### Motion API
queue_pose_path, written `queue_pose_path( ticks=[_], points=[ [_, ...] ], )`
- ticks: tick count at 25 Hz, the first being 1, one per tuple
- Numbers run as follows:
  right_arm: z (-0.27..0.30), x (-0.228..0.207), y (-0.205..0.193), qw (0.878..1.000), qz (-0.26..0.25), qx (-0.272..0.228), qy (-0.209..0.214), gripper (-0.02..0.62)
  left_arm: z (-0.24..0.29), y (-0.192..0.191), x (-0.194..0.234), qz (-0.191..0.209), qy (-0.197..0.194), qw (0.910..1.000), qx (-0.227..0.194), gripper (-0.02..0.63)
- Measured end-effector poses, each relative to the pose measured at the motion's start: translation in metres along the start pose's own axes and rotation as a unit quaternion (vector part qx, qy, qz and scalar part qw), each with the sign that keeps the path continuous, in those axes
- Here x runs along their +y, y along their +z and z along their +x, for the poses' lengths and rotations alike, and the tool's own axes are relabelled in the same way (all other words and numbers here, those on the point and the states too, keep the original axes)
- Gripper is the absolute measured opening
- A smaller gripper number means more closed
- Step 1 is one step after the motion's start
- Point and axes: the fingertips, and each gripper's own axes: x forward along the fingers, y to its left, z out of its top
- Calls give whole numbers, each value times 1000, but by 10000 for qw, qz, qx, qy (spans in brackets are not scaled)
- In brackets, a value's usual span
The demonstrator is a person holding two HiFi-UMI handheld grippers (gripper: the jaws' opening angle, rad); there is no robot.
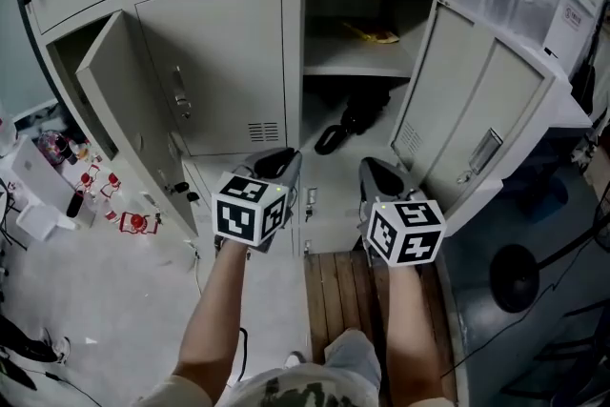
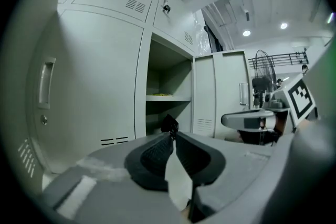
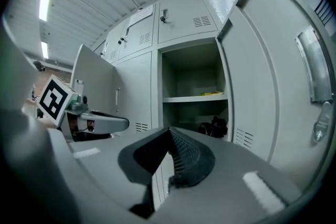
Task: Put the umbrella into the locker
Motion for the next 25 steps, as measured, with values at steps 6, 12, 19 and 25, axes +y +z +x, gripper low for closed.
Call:
queue_pose_path(
  ticks=[6, 12, 19, 25],
  points=[
    [-9, 10, 6, 9999, -107, -90, -67, -3, -13, 8, -2, 316, 90, 9994, -43, 6],
    [-14, 13, 10, 9998, -142, -110, -119, -3, -18, 10, -8, 385, -54, 9992, -88, 6],
    [-16, 13, 11, 9997, -138, -119, -142, -2, -18, 9, -10, 344, -92, 9993, -82, 6],
    [-16, 15, 10, 9997, -159, -92, -142, -3, -17, 6, -8, 280, -117, 9995, -57, 6]
  ],
)
